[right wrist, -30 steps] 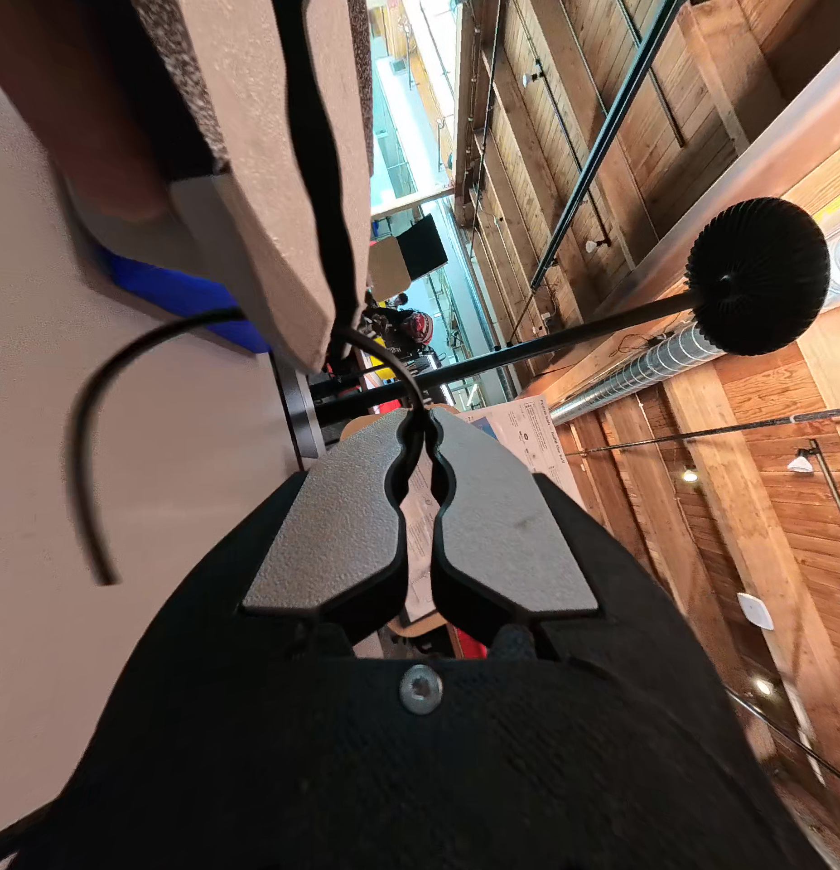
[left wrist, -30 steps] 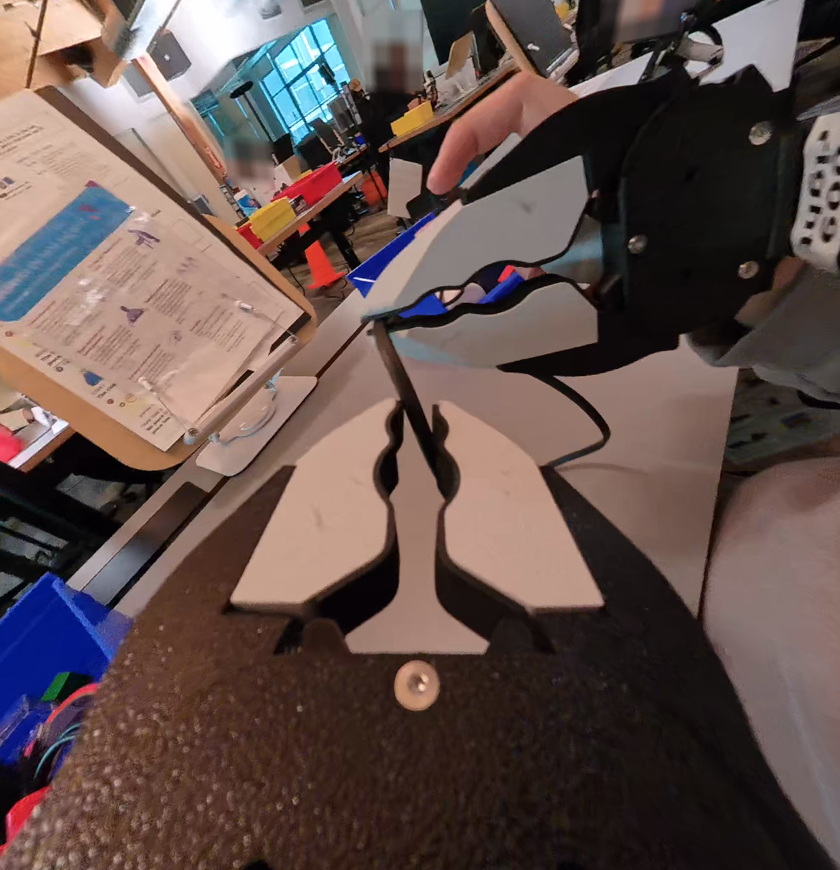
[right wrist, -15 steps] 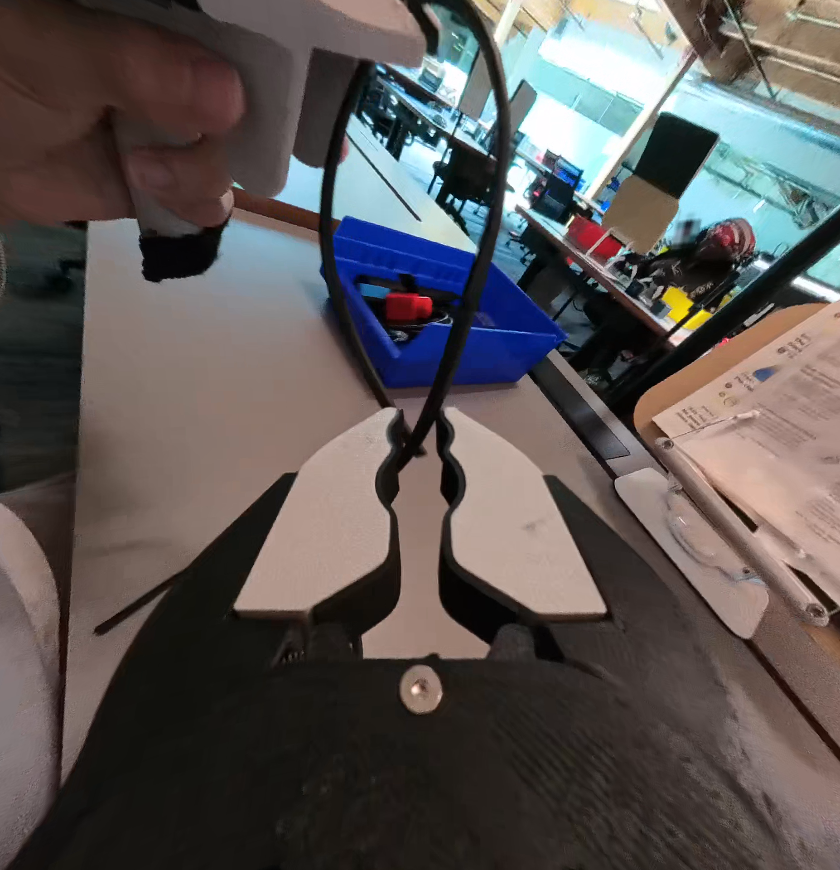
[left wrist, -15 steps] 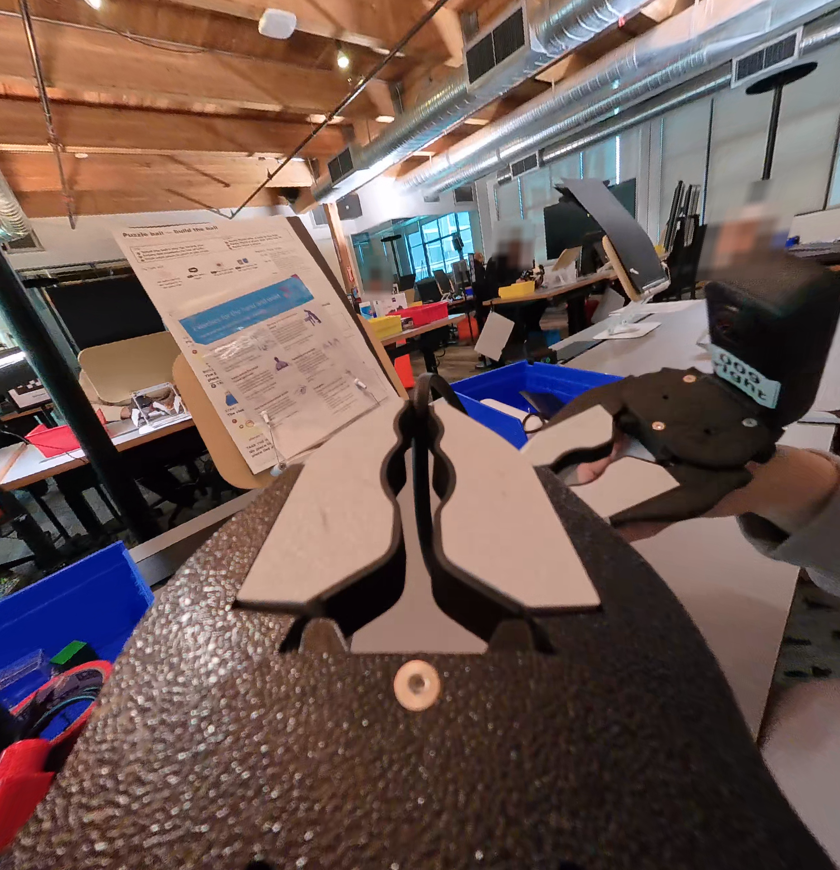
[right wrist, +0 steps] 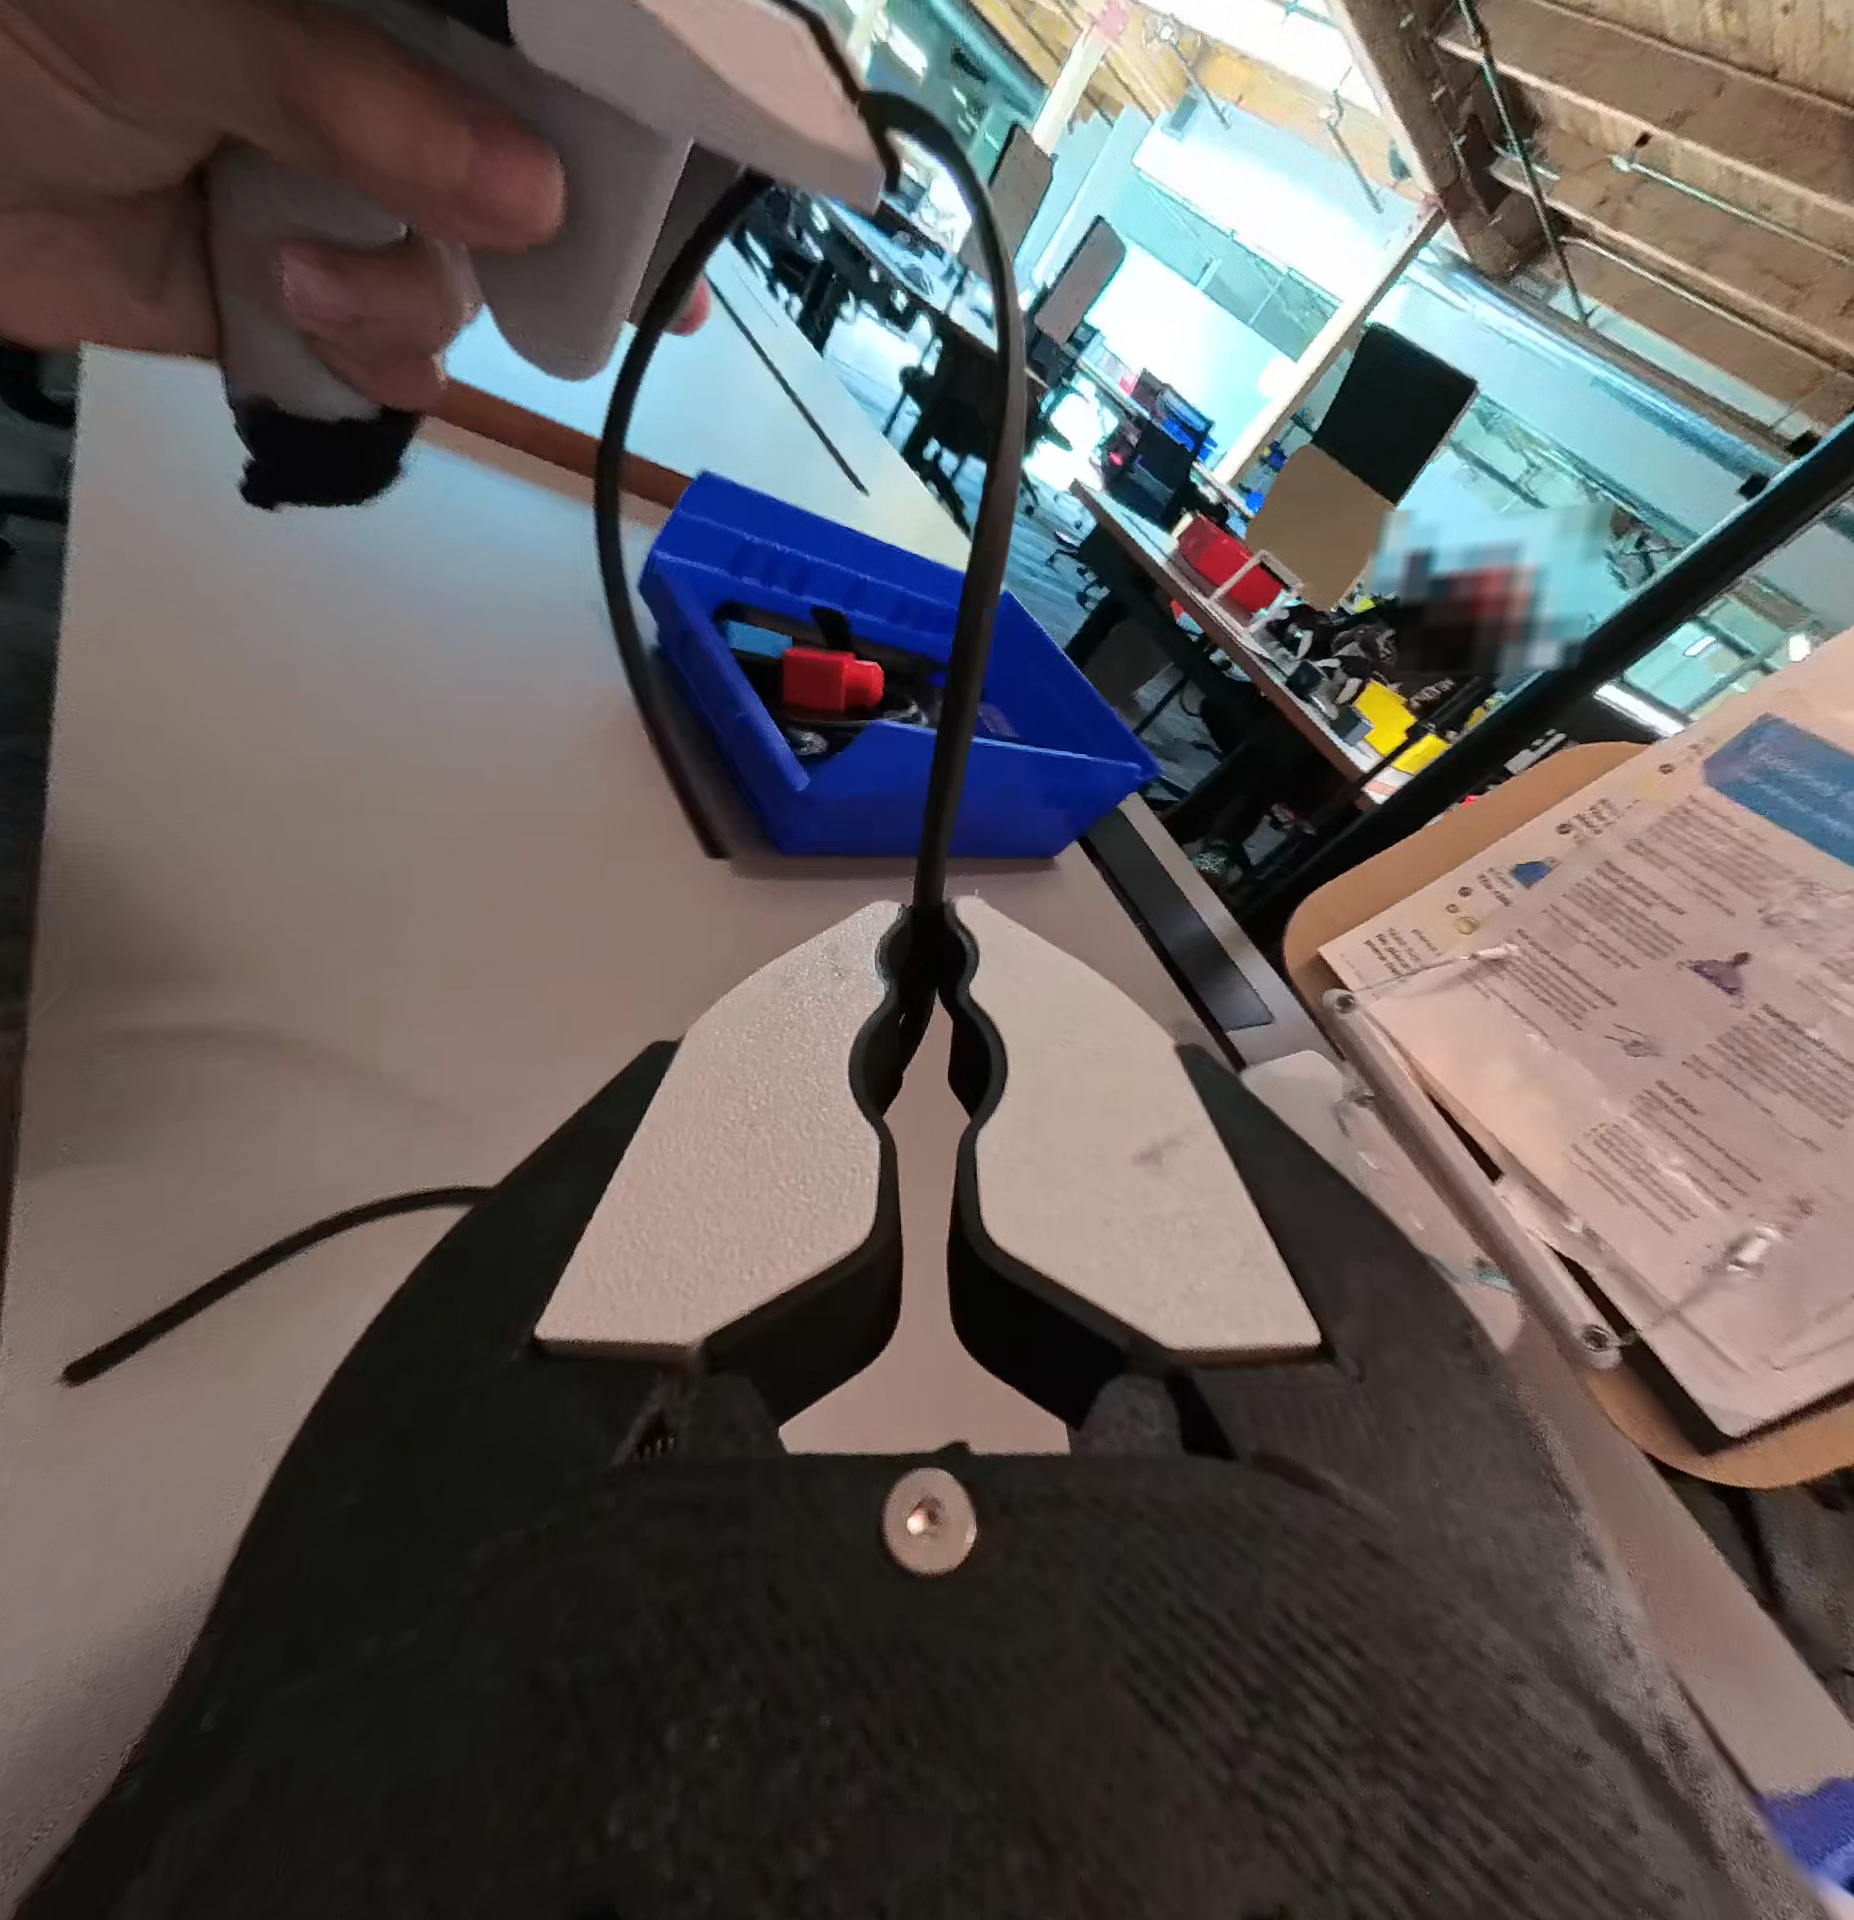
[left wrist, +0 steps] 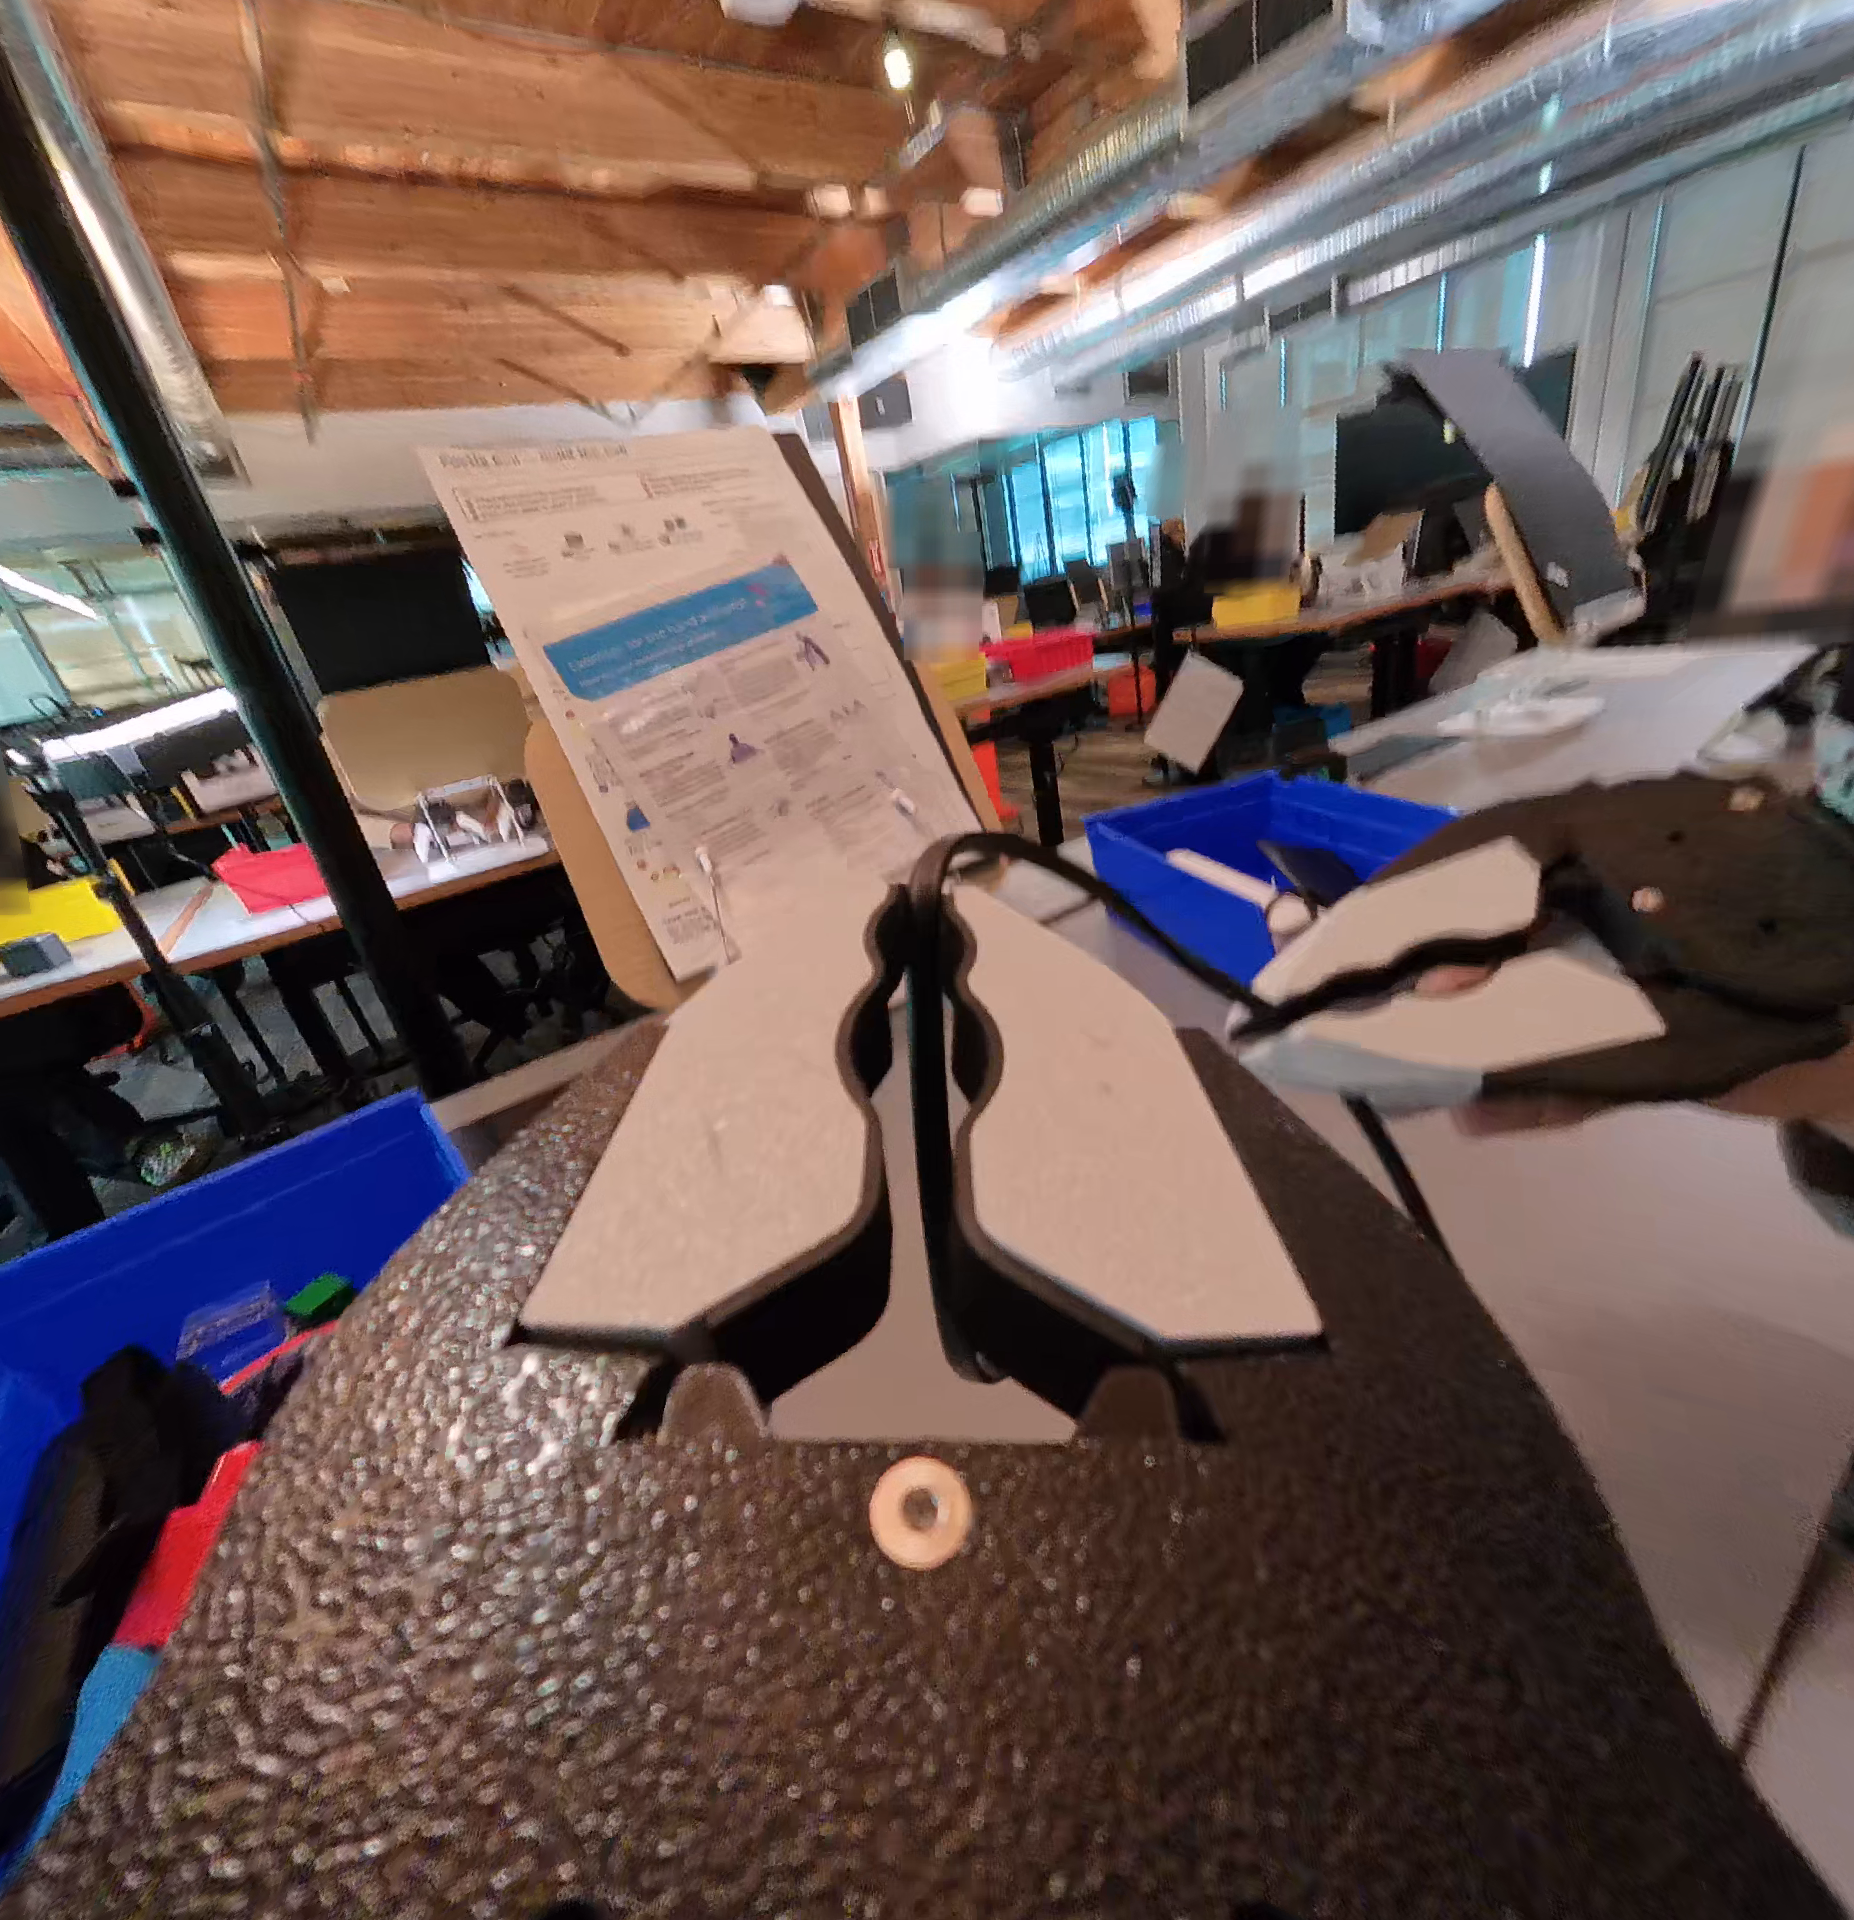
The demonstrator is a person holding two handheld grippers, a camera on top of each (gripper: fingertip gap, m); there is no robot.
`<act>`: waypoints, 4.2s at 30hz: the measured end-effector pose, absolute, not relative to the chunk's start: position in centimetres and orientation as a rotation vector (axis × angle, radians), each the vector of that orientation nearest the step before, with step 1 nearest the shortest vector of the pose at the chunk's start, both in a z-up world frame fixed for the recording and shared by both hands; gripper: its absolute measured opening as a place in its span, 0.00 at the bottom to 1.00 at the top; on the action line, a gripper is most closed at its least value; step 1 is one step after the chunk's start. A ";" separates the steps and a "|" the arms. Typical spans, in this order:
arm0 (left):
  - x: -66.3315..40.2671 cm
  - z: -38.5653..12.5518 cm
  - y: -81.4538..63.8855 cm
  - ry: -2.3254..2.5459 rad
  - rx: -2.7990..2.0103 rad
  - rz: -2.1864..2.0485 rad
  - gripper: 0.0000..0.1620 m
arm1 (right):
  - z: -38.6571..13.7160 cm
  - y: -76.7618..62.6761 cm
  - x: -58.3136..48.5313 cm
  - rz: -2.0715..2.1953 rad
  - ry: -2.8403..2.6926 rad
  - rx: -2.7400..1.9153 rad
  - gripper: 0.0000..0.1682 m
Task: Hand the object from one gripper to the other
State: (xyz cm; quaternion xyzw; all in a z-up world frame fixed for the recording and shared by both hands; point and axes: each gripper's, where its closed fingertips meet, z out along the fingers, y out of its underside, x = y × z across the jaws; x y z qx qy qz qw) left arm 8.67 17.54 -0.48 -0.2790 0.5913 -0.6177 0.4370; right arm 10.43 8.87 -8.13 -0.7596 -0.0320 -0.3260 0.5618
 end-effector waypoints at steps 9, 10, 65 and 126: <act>7.5 -1.9 14.2 1.670 -0.527 -1.462 0.26 | -4.5 3.7 13.3 -1.526 -0.154 -1.813 0.02; 7.2 -2.1 13.2 1.690 -0.482 -1.444 0.26 | -4.3 3.8 13.1 -1.581 -0.195 -1.806 0.02; 7.9 -0.3 15.4 1.499 -0.572 -1.486 0.02 | -1.5 4.2 11.4 -1.049 0.027 -1.499 0.00; 5.0 -8.9 3.6 2.150 -0.374 -1.757 0.51 | 2.2 6.1 2.7 -0.544 -0.199 -1.279 0.00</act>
